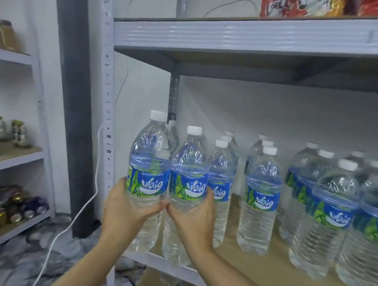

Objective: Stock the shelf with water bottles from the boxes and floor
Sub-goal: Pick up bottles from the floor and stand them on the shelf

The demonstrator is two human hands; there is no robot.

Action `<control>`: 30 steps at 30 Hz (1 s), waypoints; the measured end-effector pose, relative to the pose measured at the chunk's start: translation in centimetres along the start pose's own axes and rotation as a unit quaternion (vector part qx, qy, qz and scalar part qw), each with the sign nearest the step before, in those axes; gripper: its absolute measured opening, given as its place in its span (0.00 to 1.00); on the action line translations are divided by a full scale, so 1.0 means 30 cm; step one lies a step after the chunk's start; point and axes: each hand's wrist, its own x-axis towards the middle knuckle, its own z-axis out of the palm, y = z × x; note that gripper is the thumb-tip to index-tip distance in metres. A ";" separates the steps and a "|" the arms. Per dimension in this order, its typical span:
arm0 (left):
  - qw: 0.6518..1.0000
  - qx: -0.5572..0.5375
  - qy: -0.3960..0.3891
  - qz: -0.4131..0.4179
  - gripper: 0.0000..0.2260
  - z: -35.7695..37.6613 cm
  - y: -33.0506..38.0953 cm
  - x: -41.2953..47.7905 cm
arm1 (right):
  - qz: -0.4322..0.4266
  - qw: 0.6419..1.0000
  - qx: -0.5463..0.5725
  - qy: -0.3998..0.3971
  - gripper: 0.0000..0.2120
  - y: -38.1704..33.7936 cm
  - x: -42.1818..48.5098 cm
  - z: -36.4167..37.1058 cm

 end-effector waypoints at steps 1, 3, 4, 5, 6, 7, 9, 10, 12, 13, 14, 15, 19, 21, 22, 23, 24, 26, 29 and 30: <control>1.000 -0.003 0.006 0.000 0.34 0.002 -0.015 0.013 | -0.003 1.000 -0.002 0.010 0.49 0.011 0.012 0.029; 1.000 -0.006 0.016 0.000 0.34 0.006 -0.046 0.035 | -0.003 0.999 -0.008 0.041 0.48 0.041 0.035 0.095; 1.000 -0.007 0.019 0.002 0.33 0.005 -0.057 0.042 | 0.000 0.998 -0.012 0.058 0.47 0.057 0.046 0.129; 1.000 -0.011 0.022 0.006 0.32 0.004 -0.065 0.048 | 0.002 0.997 -0.016 0.072 0.47 0.068 0.056 0.160; 1.000 -0.014 0.025 0.006 0.31 0.000 -0.072 0.055 | 0.005 0.996 -0.016 0.084 0.46 0.082 0.065 0.192; 0.999 -0.017 0.027 0.011 0.31 -0.003 -0.070 0.058 | 0.008 0.995 -0.015 0.093 0.45 0.096 0.072 0.212; 0.999 -0.022 0.030 0.016 0.29 -0.007 -0.071 0.069 | 0.012 0.994 -0.019 0.107 0.44 0.130 0.082 0.247; 0.999 -0.025 0.031 0.017 0.29 -0.006 -0.073 0.073 | 0.016 0.993 -0.025 0.115 0.44 0.149 0.087 0.261; 0.999 -0.037 0.034 0.018 0.30 -0.008 -0.081 0.083 | 0.026 0.990 -0.037 0.136 0.46 0.172 0.099 0.284; 0.998 -0.044 0.035 0.017 0.31 -0.007 -0.087 0.086 | 0.035 0.988 -0.044 0.147 0.48 0.179 0.107 0.294; 0.998 -0.049 0.036 0.013 0.32 -0.006 -0.093 0.086 | 0.042 0.986 -0.050 0.156 0.49 0.184 0.115 0.304; 0.998 -0.052 0.036 0.011 0.32 -0.007 -0.101 0.087 | 0.050 0.984 -0.060 0.161 0.49 0.183 0.120 0.312; 0.998 -0.052 0.031 0.003 0.31 -0.014 -0.127 0.085 | 0.052 0.979 -0.096 0.174 0.50 0.181 0.120 0.340; 0.999 -0.047 0.029 0.001 0.30 -0.020 -0.136 0.084 | 0.052 0.976 -0.105 0.184 0.52 0.184 0.115 0.341; 0.999 -0.043 0.028 -0.001 0.30 -0.024 -0.139 0.084 | 0.051 0.976 -0.115 0.180 0.53 0.194 0.108 0.340; 0.999 -0.041 0.028 0.000 0.29 -0.027 -0.141 0.084 | 0.053 0.976 -0.123 0.170 0.55 0.207 0.093 0.335; 0.999 -0.040 0.028 -0.002 0.29 -0.029 -0.142 0.083 | 0.060 0.977 -0.128 0.157 0.56 0.228 0.071 0.331; 0.999 -0.044 0.029 -0.002 0.29 -0.034 -0.139 0.082 | 0.086 0.979 -0.134 0.131 0.57 0.270 0.015 0.325; 0.999 -0.046 0.025 0.004 0.28 -0.036 -0.137 0.081 | 0.131 0.975 -0.127 0.124 0.51 0.304 -0.027 0.321; 0.999 -0.045 0.023 0.005 0.27 -0.035 -0.139 0.081 | 0.141 0.975 -0.119 0.121 0.50 0.320 -0.017 0.329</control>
